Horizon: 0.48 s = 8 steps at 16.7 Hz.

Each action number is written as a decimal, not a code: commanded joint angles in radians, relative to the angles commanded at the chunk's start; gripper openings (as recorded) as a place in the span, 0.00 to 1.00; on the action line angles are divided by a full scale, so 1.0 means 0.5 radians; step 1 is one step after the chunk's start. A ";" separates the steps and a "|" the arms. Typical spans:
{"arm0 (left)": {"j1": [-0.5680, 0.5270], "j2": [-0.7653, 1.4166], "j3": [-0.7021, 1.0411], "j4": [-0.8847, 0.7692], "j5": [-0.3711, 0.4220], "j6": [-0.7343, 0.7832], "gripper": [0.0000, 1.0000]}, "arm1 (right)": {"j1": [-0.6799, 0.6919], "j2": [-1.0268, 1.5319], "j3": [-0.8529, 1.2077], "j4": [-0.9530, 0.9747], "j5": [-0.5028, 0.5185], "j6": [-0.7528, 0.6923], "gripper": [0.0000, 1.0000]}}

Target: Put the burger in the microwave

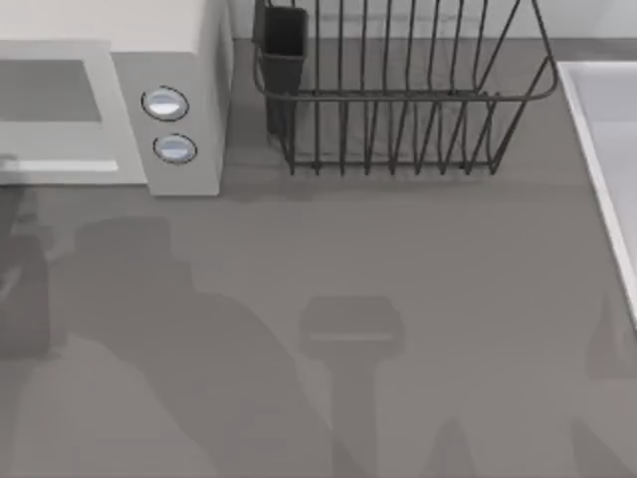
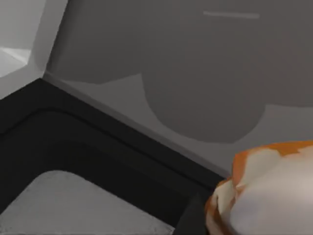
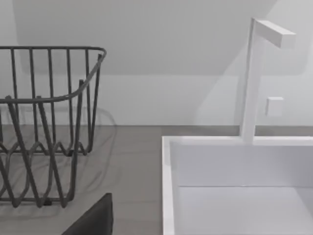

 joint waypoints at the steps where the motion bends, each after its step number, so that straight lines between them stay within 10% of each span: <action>1: -0.008 0.022 -0.033 0.165 -0.009 -0.128 0.00 | 0.000 0.000 0.000 0.000 0.000 0.000 1.00; 8: -0.116 0.161 -0.480 1.810 0.064 -1.304 0.00 | 0.000 0.000 0.000 0.000 0.000 0.000 1.00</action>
